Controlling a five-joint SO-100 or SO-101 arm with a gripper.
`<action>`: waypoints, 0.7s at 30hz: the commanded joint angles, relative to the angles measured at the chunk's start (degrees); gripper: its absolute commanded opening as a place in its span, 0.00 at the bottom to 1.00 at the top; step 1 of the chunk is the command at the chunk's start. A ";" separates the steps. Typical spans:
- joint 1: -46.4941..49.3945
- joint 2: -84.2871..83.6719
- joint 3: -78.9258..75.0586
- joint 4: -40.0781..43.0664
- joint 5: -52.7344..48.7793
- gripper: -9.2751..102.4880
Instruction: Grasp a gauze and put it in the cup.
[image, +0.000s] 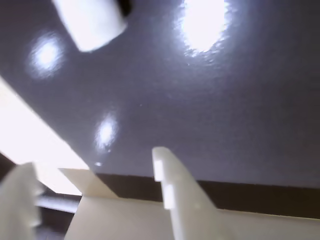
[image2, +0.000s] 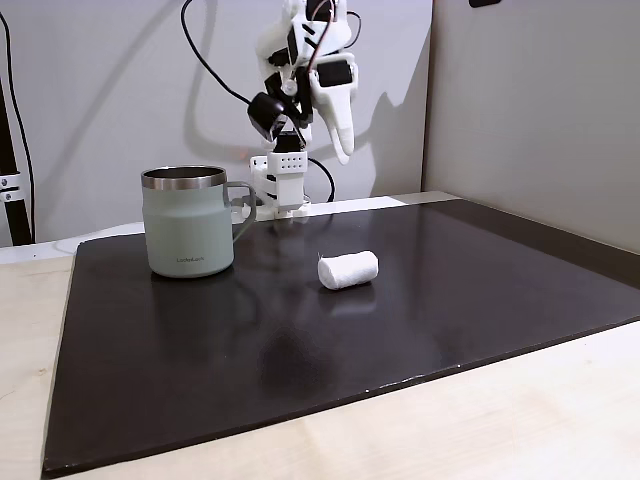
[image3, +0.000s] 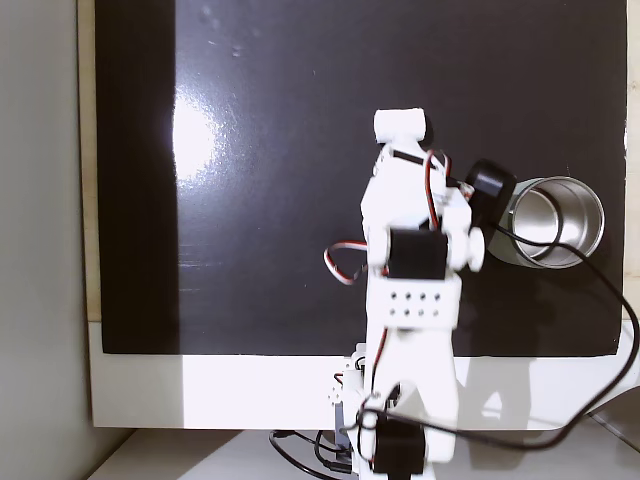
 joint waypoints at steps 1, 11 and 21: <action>1.14 -4.13 -6.24 0.79 0.44 0.36; 2.46 -21.88 -14.94 -0.35 0.88 0.37; 2.46 -39.46 -29.71 2.72 0.79 0.38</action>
